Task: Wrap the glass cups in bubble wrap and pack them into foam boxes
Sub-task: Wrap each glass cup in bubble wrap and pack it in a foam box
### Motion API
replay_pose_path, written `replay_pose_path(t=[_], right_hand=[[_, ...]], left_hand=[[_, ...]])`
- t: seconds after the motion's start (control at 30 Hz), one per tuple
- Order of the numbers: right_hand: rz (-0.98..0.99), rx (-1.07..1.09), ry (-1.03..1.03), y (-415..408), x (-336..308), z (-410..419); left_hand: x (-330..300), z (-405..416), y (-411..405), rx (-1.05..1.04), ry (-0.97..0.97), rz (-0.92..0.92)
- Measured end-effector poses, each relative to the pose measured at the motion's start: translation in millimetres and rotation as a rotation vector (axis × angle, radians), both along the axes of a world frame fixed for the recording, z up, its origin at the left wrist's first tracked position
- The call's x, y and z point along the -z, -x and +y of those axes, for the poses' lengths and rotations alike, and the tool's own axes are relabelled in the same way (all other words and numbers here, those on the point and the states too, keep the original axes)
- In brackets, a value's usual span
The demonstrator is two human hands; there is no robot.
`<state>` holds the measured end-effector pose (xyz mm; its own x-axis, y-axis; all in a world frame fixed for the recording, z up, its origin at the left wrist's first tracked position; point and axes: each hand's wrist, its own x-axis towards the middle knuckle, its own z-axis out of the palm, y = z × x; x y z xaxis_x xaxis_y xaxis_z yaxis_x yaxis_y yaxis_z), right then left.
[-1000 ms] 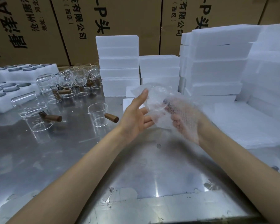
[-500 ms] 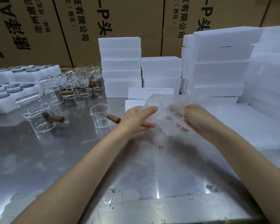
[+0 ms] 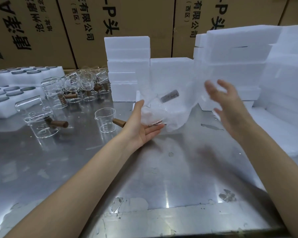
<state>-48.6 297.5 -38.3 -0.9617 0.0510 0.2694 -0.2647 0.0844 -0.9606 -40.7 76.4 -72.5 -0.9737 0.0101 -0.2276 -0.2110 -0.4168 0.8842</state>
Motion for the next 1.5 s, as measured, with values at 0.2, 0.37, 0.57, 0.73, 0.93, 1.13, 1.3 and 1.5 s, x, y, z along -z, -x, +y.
replay_pose_path(t=[0.2,0.37,0.57,0.73,0.93,1.13,1.3,1.5], right_hand=[[-0.159,-0.362,-0.366,-1,14,-4],[-0.097,-0.238,-0.222,0,14,-4],[0.04,0.028,-0.053,0,12,-12],[0.137,0.078,-0.038,-4,12,-22],[0.088,-0.013,-0.073,-11,13,-31],[0.059,-0.179,-0.13,-20,15,-38],[0.023,-0.256,-0.304,-22,14,-41],[0.075,-0.312,-0.619,-21,14,-33]], left_hand=[[-1,-1,-2,0.086,0.047,-0.035],[0,-2,0,0.107,0.113,-0.039],[3,5,1,0.005,0.351,0.054],[7,14,2,0.103,0.742,0.199],[10,19,-3,0.1,1.067,0.31],[15,11,-3,0.106,1.266,0.461],[18,9,2,0.071,1.236,0.45],[9,11,-5,0.157,0.459,0.339]])
